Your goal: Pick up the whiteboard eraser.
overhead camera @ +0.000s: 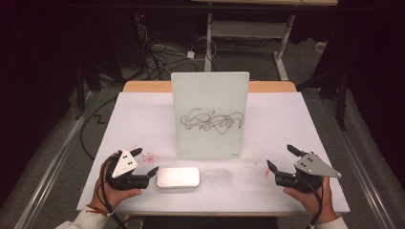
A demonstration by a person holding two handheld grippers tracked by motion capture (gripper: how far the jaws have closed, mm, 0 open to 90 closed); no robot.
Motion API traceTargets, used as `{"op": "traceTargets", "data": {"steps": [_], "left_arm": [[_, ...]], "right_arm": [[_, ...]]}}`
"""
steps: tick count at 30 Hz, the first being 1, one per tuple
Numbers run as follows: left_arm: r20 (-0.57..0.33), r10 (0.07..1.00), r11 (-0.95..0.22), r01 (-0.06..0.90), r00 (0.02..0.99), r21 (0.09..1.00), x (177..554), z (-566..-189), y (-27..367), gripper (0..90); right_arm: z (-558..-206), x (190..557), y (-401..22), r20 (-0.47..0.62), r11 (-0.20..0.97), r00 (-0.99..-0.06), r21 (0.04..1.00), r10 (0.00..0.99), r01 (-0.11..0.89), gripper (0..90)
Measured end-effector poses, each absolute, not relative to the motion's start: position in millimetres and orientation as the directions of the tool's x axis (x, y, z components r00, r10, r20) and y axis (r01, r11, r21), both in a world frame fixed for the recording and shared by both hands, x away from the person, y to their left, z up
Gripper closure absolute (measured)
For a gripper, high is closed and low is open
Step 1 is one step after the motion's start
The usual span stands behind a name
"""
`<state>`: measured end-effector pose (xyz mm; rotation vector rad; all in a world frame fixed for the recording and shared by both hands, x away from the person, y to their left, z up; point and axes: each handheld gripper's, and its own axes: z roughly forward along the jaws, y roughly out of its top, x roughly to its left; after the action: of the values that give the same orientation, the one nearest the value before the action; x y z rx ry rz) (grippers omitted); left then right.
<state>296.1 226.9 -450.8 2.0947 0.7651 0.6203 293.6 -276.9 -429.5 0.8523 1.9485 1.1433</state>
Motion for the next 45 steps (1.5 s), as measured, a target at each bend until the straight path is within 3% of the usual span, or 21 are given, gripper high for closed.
{"op": "traceTargets", "data": {"steps": [15,31,37,42,45], "left_arm": [[0.124,0.596,-0.610,0.346,0.793,0.713,307.2,-444.2,218.7,18.7],[0.034,0.380,-0.768,0.294,0.925,0.569,336.2,-451.9,161.1,18.7],[-0.010,0.309,-0.785,0.261,0.951,0.561,343.2,-454.5,146.5,16.9],[0.019,0.264,-0.841,0.221,0.964,0.493,342.5,-461.4,132.1,18.7],[0.000,0.250,-0.840,0.217,0.968,0.497,345.8,-463.3,130.6,20.8]], "right_arm": [[-436.0,295.4,-266.4,-0.248,0.437,-0.592,0.877,0.767,0.200,18.9],[-444.2,299.3,-254.9,-0.244,0.479,-0.640,0.849,0.729,0.223,19.0],[-446.1,299.1,-251.7,-0.249,0.495,-0.654,0.841,0.715,0.220,19.0],[-447.7,299.1,-248.4,-0.254,0.512,-0.667,0.830,0.701,0.221,19.6],[-448.5,299.4,-247.7,-0.253,0.515,-0.671,0.828,0.697,0.222,20.0]]}}
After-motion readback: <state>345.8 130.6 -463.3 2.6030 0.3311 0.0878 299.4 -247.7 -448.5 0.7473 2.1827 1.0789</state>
